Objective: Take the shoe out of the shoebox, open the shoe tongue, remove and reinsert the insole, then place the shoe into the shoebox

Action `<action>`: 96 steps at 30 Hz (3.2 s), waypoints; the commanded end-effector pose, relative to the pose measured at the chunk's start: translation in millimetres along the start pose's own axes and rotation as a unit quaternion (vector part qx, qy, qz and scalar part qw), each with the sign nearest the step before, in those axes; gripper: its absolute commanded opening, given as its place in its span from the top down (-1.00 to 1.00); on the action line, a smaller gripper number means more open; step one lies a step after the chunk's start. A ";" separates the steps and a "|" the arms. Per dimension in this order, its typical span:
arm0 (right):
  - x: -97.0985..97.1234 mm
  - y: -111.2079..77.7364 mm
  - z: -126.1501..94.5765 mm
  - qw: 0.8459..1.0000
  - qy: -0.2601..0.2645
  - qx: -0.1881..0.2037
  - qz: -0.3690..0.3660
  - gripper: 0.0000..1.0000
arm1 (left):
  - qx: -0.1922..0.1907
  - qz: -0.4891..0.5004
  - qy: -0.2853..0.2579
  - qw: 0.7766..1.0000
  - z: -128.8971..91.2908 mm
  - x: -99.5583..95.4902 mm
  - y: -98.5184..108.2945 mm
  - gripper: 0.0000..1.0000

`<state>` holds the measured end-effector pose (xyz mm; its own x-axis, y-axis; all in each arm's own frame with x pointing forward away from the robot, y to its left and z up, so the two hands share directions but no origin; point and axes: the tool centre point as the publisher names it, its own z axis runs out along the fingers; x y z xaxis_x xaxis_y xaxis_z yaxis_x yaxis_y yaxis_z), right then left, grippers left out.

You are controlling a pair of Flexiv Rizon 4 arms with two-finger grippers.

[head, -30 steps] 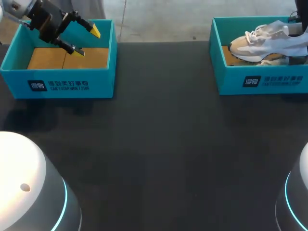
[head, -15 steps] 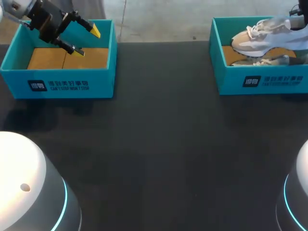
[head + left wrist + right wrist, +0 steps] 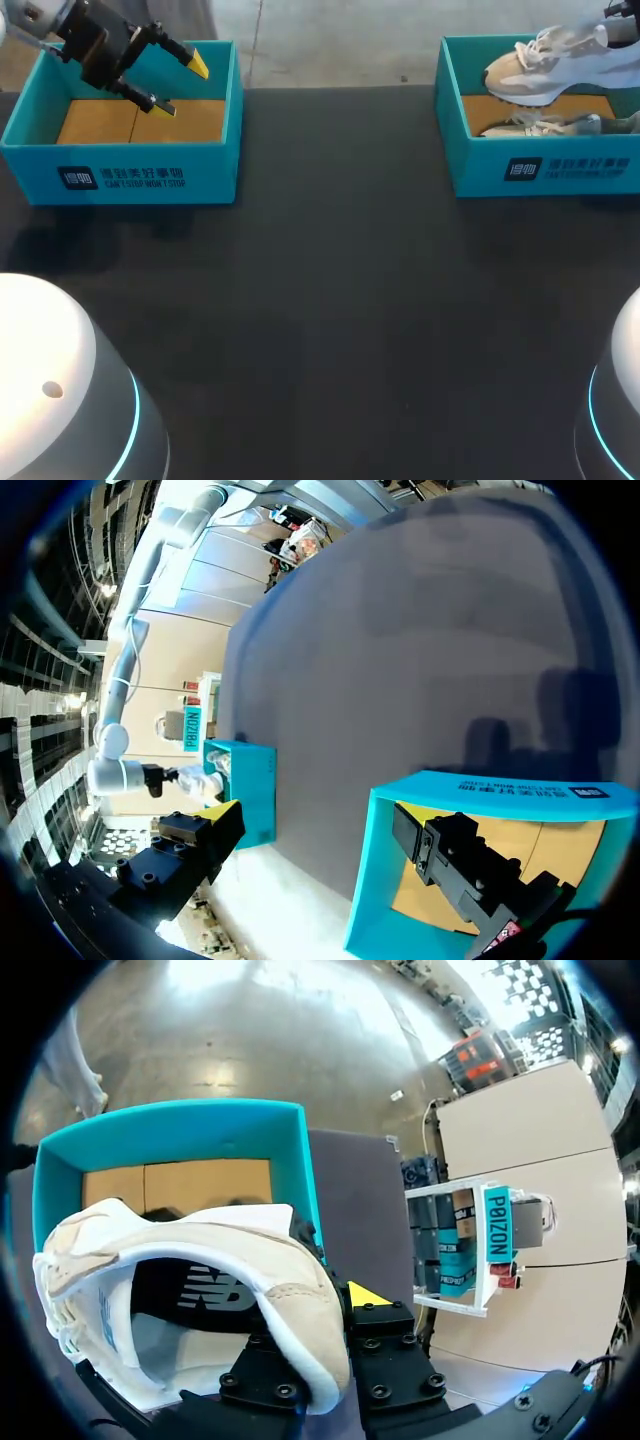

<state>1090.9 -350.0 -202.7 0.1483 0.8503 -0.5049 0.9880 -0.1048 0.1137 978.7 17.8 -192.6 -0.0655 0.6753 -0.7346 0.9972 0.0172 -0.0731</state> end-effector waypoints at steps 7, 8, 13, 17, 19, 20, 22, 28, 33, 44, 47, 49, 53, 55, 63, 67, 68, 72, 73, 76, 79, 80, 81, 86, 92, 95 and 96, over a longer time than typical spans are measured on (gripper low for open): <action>-2.4 13.0 -4.9 1.000 0.007 -0.012 -0.005 1.00 | 0.000 0.000 0.002 1.000 -0.5 -0.3 -0.1 -1.00; -2.7 14.7 -5.5 1.000 0.009 -0.013 -0.006 1.00 | 0.000 0.000 0.002 1.000 -0.5 -0.3 -0.1 -1.00; -1.4 23.2 -6.1 1.000 0.011 -0.015 -0.009 1.00 | 0.000 0.000 0.002 1.000 -0.5 -0.3 -0.1 -1.00; 2.4 31.6 -2.7 1.000 0.012 -0.016 -0.012 1.00 | 0.000 0.000 0.002 1.000 -0.5 -0.3 -0.1 -1.00; 4.6 36.1 -1.7 1.000 0.015 -0.018 -0.013 1.00 | 0.000 0.000 0.002 1.000 -0.5 -0.3 -0.1 -1.00; 5.7 38.2 -1.2 1.000 0.018 -0.019 -0.013 1.00 | 0.000 0.000 0.002 1.000 -0.5 -0.3 -0.1 -1.00; 8.5 43.0 0.1 1.000 0.021 -0.019 -0.014 1.00 | 0.000 0.000 0.002 1.000 -0.5 -0.3 -0.1 -1.00; 15.1 51.1 5.0 0.999 0.031 -0.018 -0.017 1.00 | 0.000 0.000 0.002 1.000 -0.5 -0.3 -0.1 -1.00; 17.9 55.2 10.3 0.999 0.039 -0.015 -0.013 1.00 | 0.000 0.000 0.002 1.000 -0.5 -0.3 -0.1 -1.00; 33.0 56.5 27.7 0.999 0.050 0.000 -0.011 1.00 | 0.000 0.000 0.002 1.000 -0.5 -0.3 -0.1 -1.00; 36.5 56.6 32.5 0.999 0.052 0.002 -0.008 1.00 | 0.000 0.000 0.002 1.000 -0.5 -0.3 -0.1 -1.00; 38.7 56.2 35.1 0.999 0.054 0.005 -0.005 1.00 | 0.000 0.000 0.002 1.000 -0.5 -0.3 -0.1 -1.00; 42.8 55.4 39.8 0.998 0.056 0.007 -0.004 1.00 | 0.000 0.000 0.002 1.000 -0.5 -0.3 -0.1 -1.00; 44.7 55.1 42.8 0.998 0.055 0.009 -0.004 1.00 | 0.000 0.000 0.002 1.000 -0.5 -0.3 -0.1 -1.00; 47.3 53.6 50.5 0.998 0.053 0.016 -0.002 1.00 | 0.000 0.000 0.002 1.000 -0.5 -0.3 -0.1 -1.00; 48.8 52.7 54.1 0.998 0.055 0.018 0.002 1.00 | 0.000 0.000 0.002 1.000 -0.5 -0.3 -0.1 -1.00; 49.2 52.7 54.8 0.998 0.056 0.018 0.003 1.00 | 0.000 0.000 0.002 1.000 -0.5 -0.3 -0.1 -1.00; 50.9 53.1 56.9 0.998 0.057 0.017 0.005 1.00 | 0.000 0.000 0.002 1.000 -0.5 -0.3 -0.1 -1.00; 51.4 53.3 57.3 0.998 0.057 0.017 0.006 1.00 | 0.000 0.000 0.002 1.000 -0.5 -0.3 -0.1 -1.00; 52.8 53.5 59.3 0.998 0.058 0.016 0.006 1.00 | 0.000 0.000 0.002 1.000 -0.5 -0.3 -0.1 -1.00; 54.2 53.7 61.5 0.998 0.059 0.016 0.007 1.00 | 0.000 0.000 0.002 1.000 -0.5 -0.3 -0.1 -1.00; 54.5 53.7 61.9 0.998 0.059 0.016 0.007 1.00 | 0.000 0.000 0.002 1.000 -0.5 -0.3 -0.1 -1.00; 55.1 54.0 62.6 0.998 0.060 0.016 0.007 1.00 | 0.000 0.000 0.002 1.000 -0.5 -0.3 -0.1 -1.00; 57.8 54.9 66.0 0.998 0.058 0.017 0.005 1.00 | 0.000 0.000 0.002 1.000 -0.5 -0.3 -0.1 -1.00; 58.5 54.8 70.5 0.998 0.057 0.017 0.004 1.00 | 0.000 0.000 0.002 1.000 -0.5 -0.3 -0.1 -1.00; 60.8 55.2 73.7 0.998 0.058 0.018 0.003 1.00 | 0.000 0.000 0.002 1.000 -0.5 -0.3 -0.1 -1.00; 61.5 55.4 74.4 0.998 0.058 0.017 0.003 1.00 | 0.000 0.000 0.002 1.000 -0.5 -0.3 -0.1 -1.00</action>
<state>1152.0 -340.8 -288.1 0.1516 0.9028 -0.4024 0.9879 -0.1247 0.0925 978.7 17.7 -192.6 -0.0654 0.6753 -0.7346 0.9972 0.0171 -0.0731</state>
